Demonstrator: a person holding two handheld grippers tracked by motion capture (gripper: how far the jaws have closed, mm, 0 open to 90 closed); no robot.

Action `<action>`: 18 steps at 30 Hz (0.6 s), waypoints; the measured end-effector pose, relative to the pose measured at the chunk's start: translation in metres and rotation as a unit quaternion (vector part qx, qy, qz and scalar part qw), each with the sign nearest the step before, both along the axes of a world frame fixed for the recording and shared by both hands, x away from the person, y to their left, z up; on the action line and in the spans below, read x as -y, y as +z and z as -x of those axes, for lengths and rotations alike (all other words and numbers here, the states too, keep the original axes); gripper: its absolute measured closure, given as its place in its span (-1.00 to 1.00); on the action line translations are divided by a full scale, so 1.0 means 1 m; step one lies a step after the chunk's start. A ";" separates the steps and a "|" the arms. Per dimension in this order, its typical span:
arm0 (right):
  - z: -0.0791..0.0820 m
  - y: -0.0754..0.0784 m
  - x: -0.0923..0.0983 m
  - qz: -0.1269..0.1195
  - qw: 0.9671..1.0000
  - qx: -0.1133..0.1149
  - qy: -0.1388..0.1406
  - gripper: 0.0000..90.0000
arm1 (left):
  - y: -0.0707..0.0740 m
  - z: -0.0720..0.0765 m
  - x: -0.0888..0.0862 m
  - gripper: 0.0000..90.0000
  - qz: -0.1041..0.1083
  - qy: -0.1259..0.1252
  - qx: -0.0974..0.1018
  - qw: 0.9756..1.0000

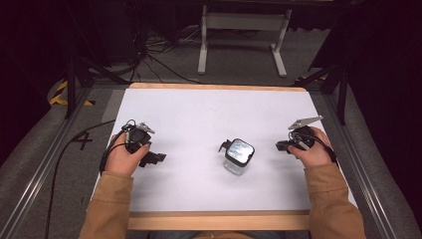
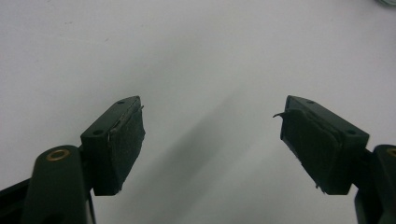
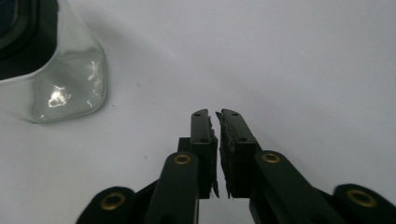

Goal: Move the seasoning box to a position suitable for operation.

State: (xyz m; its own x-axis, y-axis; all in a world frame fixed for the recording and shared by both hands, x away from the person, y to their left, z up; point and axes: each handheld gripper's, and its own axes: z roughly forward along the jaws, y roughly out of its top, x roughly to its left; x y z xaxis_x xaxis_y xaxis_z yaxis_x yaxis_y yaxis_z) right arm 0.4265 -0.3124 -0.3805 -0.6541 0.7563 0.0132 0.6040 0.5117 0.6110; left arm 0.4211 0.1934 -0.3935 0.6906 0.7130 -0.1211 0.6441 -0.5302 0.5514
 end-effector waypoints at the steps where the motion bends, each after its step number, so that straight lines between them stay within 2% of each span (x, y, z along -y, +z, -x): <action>1: 0.000 0.000 -0.001 -0.002 1.000 0.002 0.007 0.95 | 0.001 0.001 0.001 -0.52 0.001 -0.004 -0.004 1.000; 2: 0.000 0.000 -0.001 -0.002 1.000 0.002 0.007 0.95 | 0.001 0.001 0.001 -0.52 0.001 -0.004 -0.004 1.000; 6: 0.002 0.003 -0.006 -0.046 0.998 0.012 0.049 0.99 | 0.006 0.004 0.004 -0.52 0.002 -0.012 0.002 1.000; 10: 0.002 0.001 -0.012 -0.078 0.991 0.038 0.104 0.99 | 0.008 0.006 0.006 -0.52 0.007 -0.022 0.004 1.000; 15: 0.003 -0.001 -0.019 -0.109 0.983 0.065 0.130 0.99 | 0.010 0.007 0.009 -0.52 0.004 -0.032 0.008 0.999; 16: 0.003 -0.001 -0.019 -0.109 0.983 0.065 0.130 0.99 | 0.010 0.007 0.009 -0.52 0.004 -0.032 0.008 0.999; 18: 0.003 -0.003 -0.023 -0.117 0.981 0.065 0.139 0.99 | 0.010 0.008 0.011 -0.52 0.006 -0.034 0.010 0.999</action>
State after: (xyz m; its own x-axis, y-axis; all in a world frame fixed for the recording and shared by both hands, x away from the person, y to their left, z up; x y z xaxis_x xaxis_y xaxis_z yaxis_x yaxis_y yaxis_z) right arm 0.4234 -0.2893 -0.3833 -0.8419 0.5352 0.0688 0.3710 0.4814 0.7941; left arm 0.4131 0.1822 -0.3833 0.7394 0.6635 -0.1145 0.5957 -0.5653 0.5706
